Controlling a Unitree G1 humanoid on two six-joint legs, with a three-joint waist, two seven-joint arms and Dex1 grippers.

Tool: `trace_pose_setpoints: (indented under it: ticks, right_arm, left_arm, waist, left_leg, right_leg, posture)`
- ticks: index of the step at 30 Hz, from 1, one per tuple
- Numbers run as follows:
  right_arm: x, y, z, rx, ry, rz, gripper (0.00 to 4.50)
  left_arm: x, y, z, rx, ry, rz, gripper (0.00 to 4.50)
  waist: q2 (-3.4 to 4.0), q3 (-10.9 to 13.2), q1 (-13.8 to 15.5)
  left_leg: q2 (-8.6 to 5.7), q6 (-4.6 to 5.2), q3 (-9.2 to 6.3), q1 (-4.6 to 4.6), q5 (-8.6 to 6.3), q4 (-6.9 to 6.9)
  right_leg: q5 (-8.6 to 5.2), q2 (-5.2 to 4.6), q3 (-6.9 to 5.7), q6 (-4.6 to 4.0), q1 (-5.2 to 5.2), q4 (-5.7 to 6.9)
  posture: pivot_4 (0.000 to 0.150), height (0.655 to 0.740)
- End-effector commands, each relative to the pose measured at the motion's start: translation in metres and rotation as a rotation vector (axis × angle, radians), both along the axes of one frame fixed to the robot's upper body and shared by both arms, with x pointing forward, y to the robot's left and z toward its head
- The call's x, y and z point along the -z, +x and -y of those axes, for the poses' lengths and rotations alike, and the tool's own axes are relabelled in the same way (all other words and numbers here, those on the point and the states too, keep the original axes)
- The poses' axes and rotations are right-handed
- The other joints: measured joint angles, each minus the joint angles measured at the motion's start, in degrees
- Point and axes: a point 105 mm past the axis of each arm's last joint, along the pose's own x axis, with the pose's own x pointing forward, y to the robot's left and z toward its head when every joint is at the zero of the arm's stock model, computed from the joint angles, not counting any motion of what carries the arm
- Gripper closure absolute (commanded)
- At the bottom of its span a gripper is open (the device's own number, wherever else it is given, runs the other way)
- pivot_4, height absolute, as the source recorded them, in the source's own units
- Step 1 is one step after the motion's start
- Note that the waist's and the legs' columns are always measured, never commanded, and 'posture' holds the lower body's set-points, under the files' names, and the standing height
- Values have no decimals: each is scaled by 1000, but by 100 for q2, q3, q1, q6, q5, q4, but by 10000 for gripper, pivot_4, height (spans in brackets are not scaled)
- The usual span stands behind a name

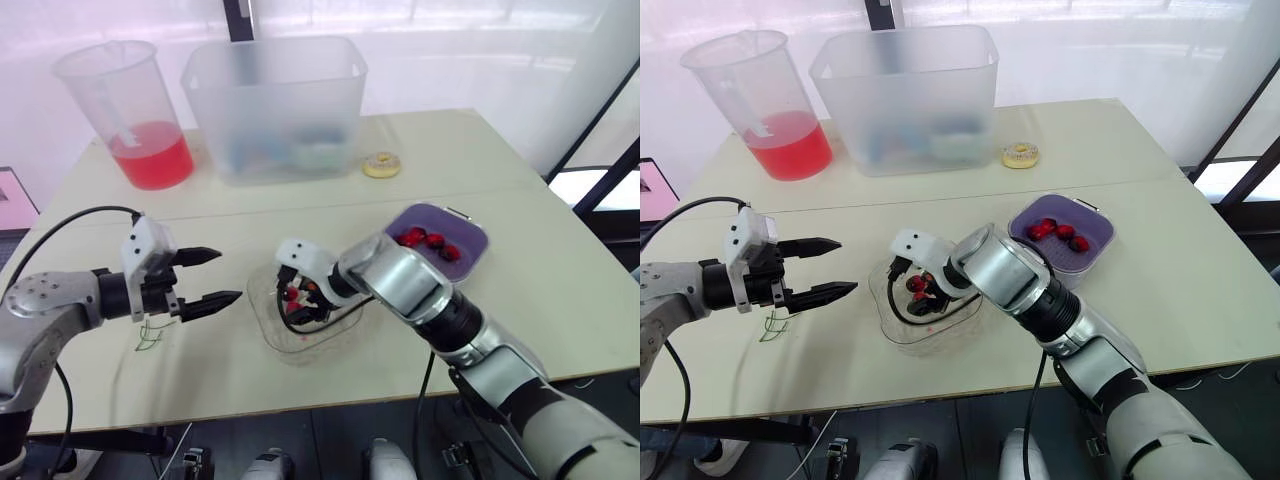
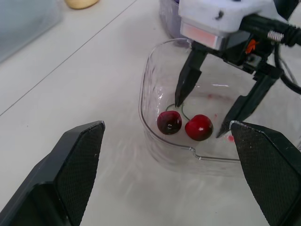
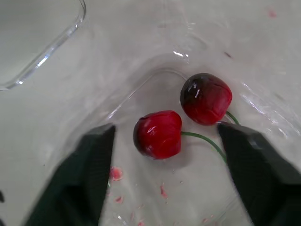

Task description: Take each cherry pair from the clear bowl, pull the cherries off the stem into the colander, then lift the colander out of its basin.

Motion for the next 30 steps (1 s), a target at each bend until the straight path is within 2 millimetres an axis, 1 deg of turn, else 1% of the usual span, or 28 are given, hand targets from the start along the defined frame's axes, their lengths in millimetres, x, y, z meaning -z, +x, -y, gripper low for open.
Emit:
trace_pose_setpoints:
  ticks: [1,11,16,18,21,24,27,30]
  right_arm:
    - [-5,0,-5,-41,3,49,28638]
    - [-5,2,-1,-96,-39,108,28638]
    - [-15,-5,0,-332,-81,247,28638]
    - [-23,-3,1,-402,-94,316,28638]
    - [-30,-6,5,-488,-103,338,28638]
    - [-35,-10,7,-525,-96,331,28638]
    - [-41,-4,10,-468,-87,286,28638]
    - [-43,4,10,-268,-47,149,28638]
  left_arm:
    - [-11,-3,-2,1,15,40,0]
    - [-12,-3,-1,4,15,43,0]
    - [-12,-2,0,7,15,43,0]
    - [-11,-2,0,8,14,43,0]
    - [-11,-2,2,12,13,42,0]
    - [-11,-2,3,15,12,43,0]
    - [-10,-1,3,16,12,44,0]
    - [-10,-1,3,17,13,43,0]
  waist:
    - [0,0,1]
    - [0,0,3]
    - [0,0,12]
    - [0,0,8]
    - [0,0,6]
    - [0,0,7]
    - [0,0,8]
    - [0,0,7]
  left_leg:
    - [0,0,0,0,0,0]
    - [0,0,0,0,0,0]
    - [-2,0,0,0,0,1]
    - [-1,0,1,0,0,0]
    - [0,0,2,0,0,0]
    - [0,0,2,0,0,0]
    - [0,0,2,0,0,0]
    - [1,0,1,0,0,0]
  right_leg:
    - [0,0,0,0,0,0]
    - [0,1,0,0,0,0]
    - [0,-1,-1,0,2,-2]
    - [0,0,-2,0,1,-2]
    - [0,1,-2,0,0,-2]
    - [0,1,-2,0,1,-2]
    - [0,2,-2,0,1,-2]
    - [0,3,-1,0,1,-2]
  posture:
    - [1500,7400]
    - [1500,7400]
    - [1500,7400]
    - [1500,7400]
    - [1500,7400]
    - [1500,7400]
    - [1500,7400]
    - [1500,7400]
